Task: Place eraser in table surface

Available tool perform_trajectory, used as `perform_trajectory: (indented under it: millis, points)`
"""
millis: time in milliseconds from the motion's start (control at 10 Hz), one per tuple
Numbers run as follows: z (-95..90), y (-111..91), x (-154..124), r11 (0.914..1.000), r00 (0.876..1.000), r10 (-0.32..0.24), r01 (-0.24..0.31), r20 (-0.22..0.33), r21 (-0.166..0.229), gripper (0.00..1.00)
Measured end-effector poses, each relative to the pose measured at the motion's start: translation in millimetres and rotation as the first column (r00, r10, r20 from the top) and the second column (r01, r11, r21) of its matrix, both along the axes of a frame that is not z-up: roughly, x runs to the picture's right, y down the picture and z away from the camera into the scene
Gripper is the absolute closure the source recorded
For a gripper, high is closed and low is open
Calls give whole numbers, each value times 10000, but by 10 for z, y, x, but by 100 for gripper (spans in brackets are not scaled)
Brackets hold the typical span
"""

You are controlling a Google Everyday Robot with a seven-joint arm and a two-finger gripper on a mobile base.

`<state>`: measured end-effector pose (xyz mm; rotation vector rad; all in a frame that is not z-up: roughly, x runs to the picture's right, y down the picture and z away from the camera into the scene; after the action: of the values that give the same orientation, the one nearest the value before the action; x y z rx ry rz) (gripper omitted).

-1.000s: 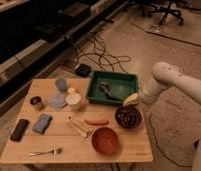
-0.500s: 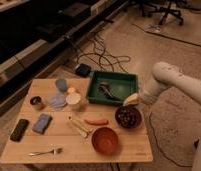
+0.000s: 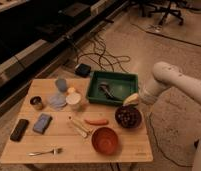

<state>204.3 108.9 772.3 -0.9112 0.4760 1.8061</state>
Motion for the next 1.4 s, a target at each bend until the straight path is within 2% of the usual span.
perform_trajectory:
  millis: [200, 400, 700, 800, 1000, 1100, 1200, 1300, 1400]
  points:
    - [-7, 6, -9, 9999, 9999, -108, 108, -8, -4, 20]
    - [-78, 17, -162, 9984, 9984, -561, 561, -12, -5, 20]
    - [-132, -19, -795, 9883, 9883, -1523, 1522, 56, 122, 20]
    - [-136, -27, -1149, 9796, 9797, -2002, 2000, 77, 175, 20]
    - [-143, 17, -1627, 9608, 9610, -2767, 2766, 10, 196, 20]
    - [-119, 92, -2106, 9310, 9314, -3638, 3640, -101, 286, 20]
    - [-118, 153, -2287, 9144, 9148, -4036, 4038, -150, 273, 20]
    - [-101, 208, -2431, 8935, 8939, -4476, 4482, -237, 290, 20]
    - [-83, 232, -2529, 8789, 8795, -4751, 4758, -266, 328, 20]
